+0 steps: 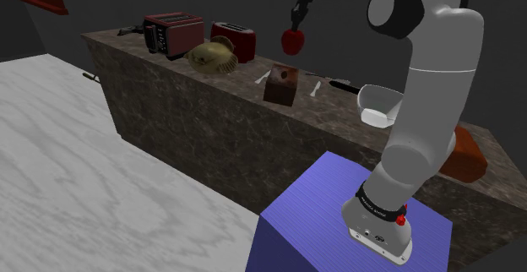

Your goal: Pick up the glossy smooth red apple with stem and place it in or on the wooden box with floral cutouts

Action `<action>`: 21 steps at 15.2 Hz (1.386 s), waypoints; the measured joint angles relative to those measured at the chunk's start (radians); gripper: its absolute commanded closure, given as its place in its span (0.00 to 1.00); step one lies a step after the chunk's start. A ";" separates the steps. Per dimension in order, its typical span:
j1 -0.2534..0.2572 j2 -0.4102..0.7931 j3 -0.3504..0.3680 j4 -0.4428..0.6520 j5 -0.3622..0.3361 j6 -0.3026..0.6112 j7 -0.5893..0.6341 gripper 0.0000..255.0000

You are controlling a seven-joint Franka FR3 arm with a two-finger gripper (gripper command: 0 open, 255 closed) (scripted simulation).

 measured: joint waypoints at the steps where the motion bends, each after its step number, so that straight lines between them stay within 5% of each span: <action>1: 0.001 -0.001 0.000 -0.018 0.000 0.017 -0.002 1.00; 21: 0.026 -0.028 0.006 -0.300 -0.004 0.272 -0.017 1.00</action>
